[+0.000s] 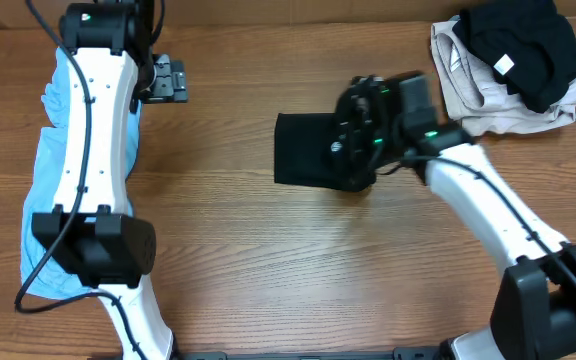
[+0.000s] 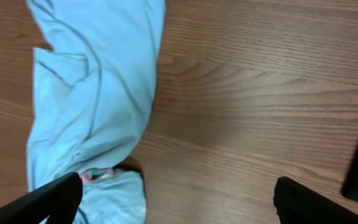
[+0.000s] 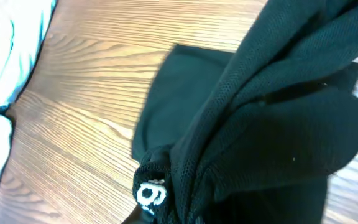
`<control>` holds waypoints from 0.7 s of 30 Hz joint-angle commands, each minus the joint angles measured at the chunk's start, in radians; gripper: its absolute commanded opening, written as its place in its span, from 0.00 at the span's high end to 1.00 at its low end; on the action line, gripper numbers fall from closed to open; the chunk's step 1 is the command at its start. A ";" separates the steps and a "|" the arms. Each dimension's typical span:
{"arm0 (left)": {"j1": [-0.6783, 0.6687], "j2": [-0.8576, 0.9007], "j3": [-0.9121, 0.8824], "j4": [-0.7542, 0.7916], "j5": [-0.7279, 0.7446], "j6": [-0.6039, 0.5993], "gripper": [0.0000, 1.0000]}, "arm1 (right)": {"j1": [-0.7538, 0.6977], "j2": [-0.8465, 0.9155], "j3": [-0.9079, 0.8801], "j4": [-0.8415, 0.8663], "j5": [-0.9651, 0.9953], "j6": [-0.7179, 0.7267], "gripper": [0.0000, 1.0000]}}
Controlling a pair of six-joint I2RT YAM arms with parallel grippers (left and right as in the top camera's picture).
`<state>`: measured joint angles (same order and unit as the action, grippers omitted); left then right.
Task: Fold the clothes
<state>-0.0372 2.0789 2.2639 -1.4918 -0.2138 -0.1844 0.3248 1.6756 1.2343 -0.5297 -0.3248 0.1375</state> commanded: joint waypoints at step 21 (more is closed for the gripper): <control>0.011 0.234 -0.005 0.087 0.107 0.029 0.00 | 0.222 0.163 0.047 0.431 -0.170 0.077 0.58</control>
<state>-0.0372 2.3108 2.2593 -1.4082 -0.1230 -0.1768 0.5236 1.8477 1.2457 -0.1066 -0.3798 0.2092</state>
